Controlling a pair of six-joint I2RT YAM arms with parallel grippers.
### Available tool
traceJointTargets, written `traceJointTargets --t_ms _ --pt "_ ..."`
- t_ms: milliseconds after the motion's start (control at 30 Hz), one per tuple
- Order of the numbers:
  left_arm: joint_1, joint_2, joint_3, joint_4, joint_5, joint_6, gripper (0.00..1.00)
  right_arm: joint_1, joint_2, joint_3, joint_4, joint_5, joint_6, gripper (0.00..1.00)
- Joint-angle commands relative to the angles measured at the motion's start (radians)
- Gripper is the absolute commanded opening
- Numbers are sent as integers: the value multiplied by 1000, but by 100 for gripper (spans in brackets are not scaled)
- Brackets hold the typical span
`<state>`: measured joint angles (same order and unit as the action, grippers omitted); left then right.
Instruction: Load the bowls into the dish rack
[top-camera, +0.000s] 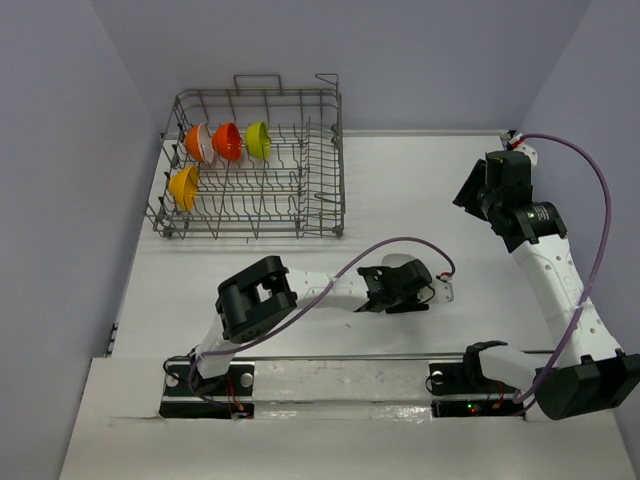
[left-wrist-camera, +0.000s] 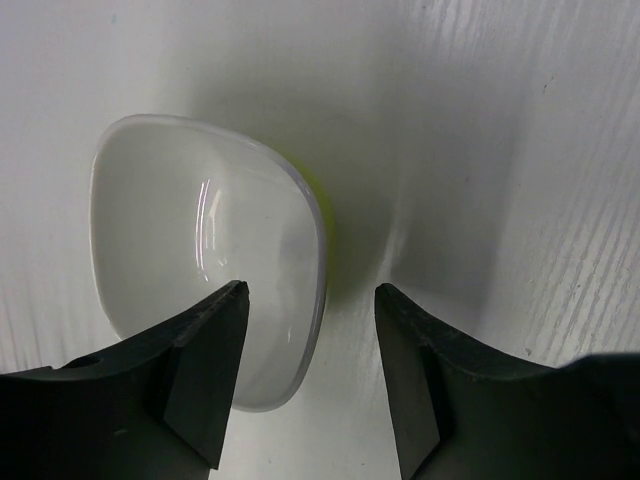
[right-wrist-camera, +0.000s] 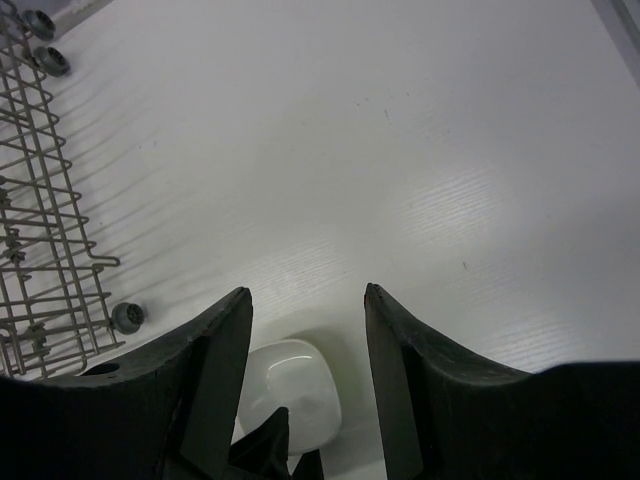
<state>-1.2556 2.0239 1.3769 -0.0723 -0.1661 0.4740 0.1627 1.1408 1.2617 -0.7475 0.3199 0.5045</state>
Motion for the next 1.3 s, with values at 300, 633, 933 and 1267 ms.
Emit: traceJointTargets --t_ms 300,633,933,1267 --pt "-8 -17 57 -11 -10 12 37 -9 -9 15 50 1 -20 54" --pt "-8 -120 134 -125 34 18 0 -9 -12 28 46 18 -23 54" --pt "30 -261 365 -400 344 -28 0 -19 -18 57 30 42 -20 54" --pt "731 -743 -84 607 1176 -798 0 -19 -29 62 13 2 -17 53"
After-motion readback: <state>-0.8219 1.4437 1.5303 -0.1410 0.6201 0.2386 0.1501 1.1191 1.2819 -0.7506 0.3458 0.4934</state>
